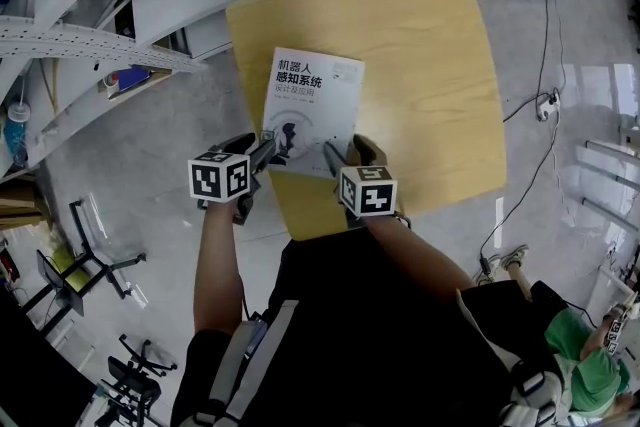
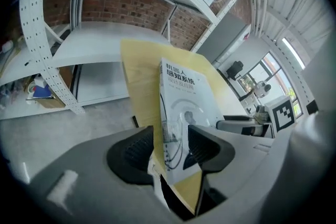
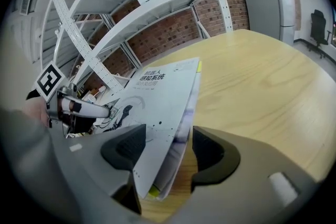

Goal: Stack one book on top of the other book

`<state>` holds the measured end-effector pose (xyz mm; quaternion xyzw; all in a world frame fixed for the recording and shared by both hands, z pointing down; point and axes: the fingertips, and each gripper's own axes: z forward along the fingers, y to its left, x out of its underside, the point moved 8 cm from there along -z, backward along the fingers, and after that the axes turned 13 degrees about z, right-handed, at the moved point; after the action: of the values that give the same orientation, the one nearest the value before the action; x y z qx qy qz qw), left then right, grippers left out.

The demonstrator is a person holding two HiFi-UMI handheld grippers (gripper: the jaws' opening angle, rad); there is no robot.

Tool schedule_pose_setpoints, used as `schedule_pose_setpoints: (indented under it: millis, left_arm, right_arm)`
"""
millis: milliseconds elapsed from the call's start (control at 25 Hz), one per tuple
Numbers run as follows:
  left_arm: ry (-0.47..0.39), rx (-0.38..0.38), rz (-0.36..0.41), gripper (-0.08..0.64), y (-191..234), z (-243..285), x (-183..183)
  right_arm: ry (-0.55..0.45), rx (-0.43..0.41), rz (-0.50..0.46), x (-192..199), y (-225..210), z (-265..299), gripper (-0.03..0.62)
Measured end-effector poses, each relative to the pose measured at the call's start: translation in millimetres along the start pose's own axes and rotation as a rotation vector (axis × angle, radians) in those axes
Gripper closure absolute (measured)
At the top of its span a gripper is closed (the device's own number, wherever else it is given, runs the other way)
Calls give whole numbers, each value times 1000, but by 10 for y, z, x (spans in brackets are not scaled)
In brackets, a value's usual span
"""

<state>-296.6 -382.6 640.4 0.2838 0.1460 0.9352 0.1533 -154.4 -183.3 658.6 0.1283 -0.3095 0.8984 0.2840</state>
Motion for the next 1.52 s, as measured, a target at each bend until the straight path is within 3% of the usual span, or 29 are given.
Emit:
schedule_pose_setpoints:
  millis: [160, 440, 760, 1160, 1360, 1520]
  left_arm:
    - [-58, -14, 14, 344, 46, 141, -143]
    - [-19, -43, 73, 339, -25, 299, -226]
    - [5, 9, 64, 316, -45, 328, -228]
    - [-7, -38, 115, 304, -121, 353, -214]
    - [-125, -3, -33, 305, -77, 377, -107]
    - [-156, -65, -57, 299, -160, 381, -63]
  right_arm:
    - [1, -28, 26, -12, -11, -17, 305]
    - [-2, -68, 59, -138, 1, 8, 244]
    - [22, -47, 42, -107, 131, 71, 230]
    - [27, 12, -17, -80, 148, 106, 239]
    - [27, -9, -17, -88, 118, 93, 239]
    - [34, -25, -45, -80, 77, 66, 241]
